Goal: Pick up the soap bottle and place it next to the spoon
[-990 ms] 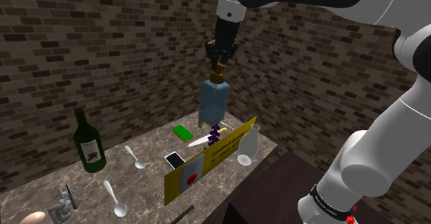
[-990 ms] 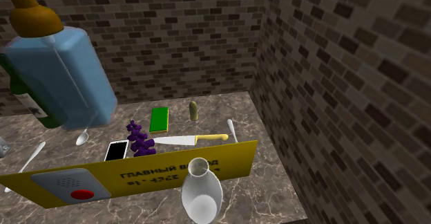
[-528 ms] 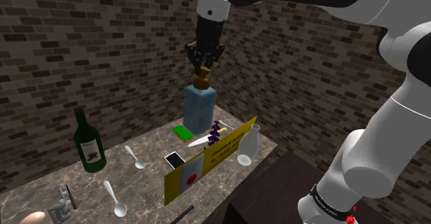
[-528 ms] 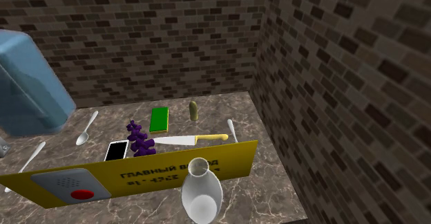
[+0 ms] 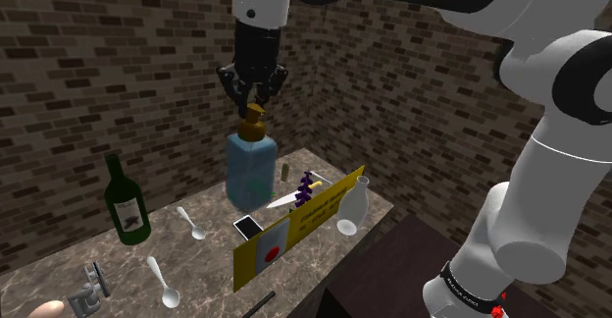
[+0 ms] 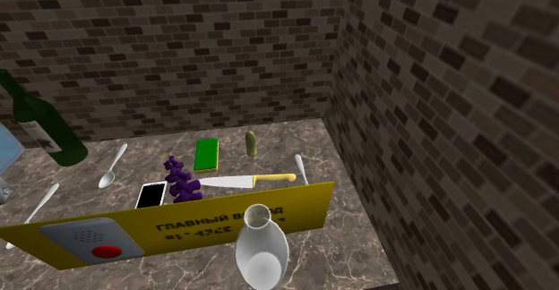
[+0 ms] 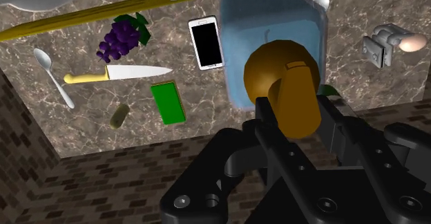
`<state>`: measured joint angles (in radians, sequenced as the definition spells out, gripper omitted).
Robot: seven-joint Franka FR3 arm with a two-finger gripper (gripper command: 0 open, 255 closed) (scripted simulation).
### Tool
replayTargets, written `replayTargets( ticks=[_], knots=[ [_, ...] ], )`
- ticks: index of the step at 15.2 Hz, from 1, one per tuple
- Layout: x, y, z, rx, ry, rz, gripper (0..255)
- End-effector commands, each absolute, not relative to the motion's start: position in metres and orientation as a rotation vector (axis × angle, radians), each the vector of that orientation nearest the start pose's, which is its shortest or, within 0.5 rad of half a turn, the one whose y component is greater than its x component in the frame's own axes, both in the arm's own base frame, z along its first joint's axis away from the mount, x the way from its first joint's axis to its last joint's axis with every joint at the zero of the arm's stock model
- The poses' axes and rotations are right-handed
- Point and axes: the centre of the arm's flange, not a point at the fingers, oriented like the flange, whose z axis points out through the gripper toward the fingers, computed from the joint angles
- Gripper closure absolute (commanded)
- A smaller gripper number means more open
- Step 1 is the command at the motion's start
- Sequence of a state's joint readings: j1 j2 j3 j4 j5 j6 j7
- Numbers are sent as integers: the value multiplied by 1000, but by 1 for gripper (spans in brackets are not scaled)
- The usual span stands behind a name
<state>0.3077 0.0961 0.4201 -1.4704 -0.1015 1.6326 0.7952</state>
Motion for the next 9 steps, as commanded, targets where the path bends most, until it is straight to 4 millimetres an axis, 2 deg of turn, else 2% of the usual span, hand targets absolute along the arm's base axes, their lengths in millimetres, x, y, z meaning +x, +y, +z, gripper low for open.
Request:
replayTargets(
  ticks=[1, 8, 9],
  knots=[
    [451, 399, 629, -3129, 111, -153, 255],
    [435, 490, 629, -3129, 111, -153, 255],
    [433, 498, 629, -3129, 111, -153, 255]
  ],
)
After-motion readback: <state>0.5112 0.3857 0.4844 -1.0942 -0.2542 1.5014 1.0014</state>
